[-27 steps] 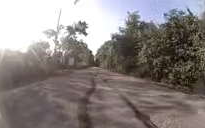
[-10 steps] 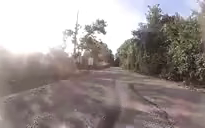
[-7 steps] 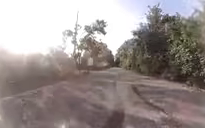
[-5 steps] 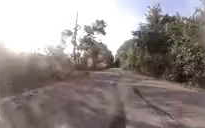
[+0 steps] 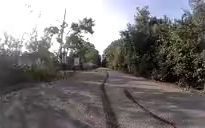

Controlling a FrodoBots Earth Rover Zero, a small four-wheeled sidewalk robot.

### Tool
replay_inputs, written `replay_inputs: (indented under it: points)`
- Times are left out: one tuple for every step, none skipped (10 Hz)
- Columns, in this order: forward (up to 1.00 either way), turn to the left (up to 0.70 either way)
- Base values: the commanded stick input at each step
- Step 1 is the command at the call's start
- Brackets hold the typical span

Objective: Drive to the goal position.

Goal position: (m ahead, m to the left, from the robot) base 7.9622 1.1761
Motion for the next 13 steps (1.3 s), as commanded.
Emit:
replay_inputs:
  points:
    - [0.7,0.0]
    - [0.7,0.0]
    - [0.7,0.0]
    - [0.7,0.0]
    - [0.7,0.0]
    - [0.7,0.0]
    - [0.7,0.0]
    - [0.7,0.0]
    - [0.7,0.0]
    - [0.7,0.0]
    - [0.7,0.0]
    - [0.7,0.0]
    - [0.7,0.0]
